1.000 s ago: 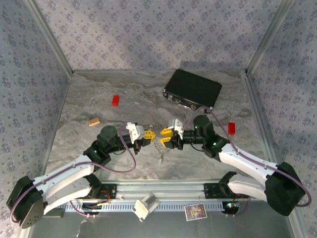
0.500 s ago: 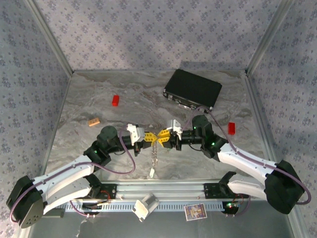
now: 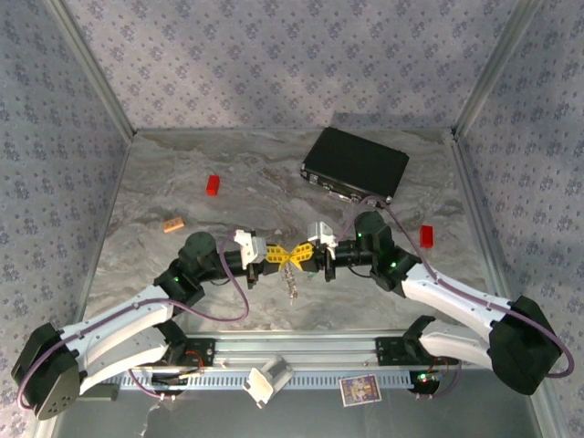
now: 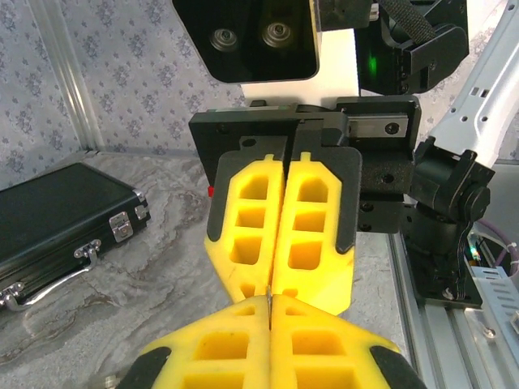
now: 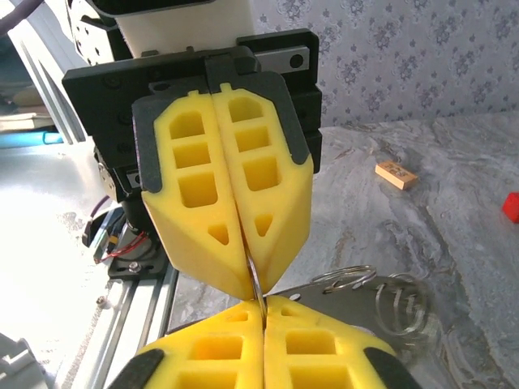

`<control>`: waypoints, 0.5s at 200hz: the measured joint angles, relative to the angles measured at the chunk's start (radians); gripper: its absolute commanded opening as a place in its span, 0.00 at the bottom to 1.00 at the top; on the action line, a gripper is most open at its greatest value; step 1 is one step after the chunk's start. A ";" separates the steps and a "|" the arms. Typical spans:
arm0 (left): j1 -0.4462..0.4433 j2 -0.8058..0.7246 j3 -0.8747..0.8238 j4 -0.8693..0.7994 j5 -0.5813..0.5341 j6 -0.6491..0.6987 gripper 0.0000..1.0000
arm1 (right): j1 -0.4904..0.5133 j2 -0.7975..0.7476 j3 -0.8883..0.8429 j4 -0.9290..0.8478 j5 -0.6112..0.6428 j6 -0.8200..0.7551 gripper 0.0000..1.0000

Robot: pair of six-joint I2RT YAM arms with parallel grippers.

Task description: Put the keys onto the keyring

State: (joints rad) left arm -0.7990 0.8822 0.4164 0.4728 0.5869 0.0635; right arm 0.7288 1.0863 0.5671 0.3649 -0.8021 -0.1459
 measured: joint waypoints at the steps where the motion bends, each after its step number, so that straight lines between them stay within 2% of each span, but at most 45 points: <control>1: 0.000 0.000 0.000 0.000 0.000 0.000 0.02 | 0.000 0.000 0.000 0.000 0.000 -0.001 0.00; 7: 0.000 0.000 0.000 0.000 0.000 0.000 0.06 | 0.000 0.000 0.001 -0.003 0.000 -0.001 0.00; 17: 0.000 -0.004 0.000 -0.005 -0.005 0.003 0.21 | 0.000 0.000 0.005 -0.014 0.000 -0.004 0.00; 30: -0.002 -0.010 0.000 -0.013 -0.015 0.012 0.30 | 0.001 0.000 0.017 -0.039 0.000 -0.014 0.00; 100: -0.002 -0.058 0.022 -0.241 -0.107 0.050 0.34 | 0.010 -0.001 0.093 -0.266 0.063 -0.134 0.00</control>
State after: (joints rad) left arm -0.8009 0.8246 0.4381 0.2317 0.4801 0.1131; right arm 0.7383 1.0851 0.6601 0.0986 -0.7387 -0.2794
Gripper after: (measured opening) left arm 0.340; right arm 0.042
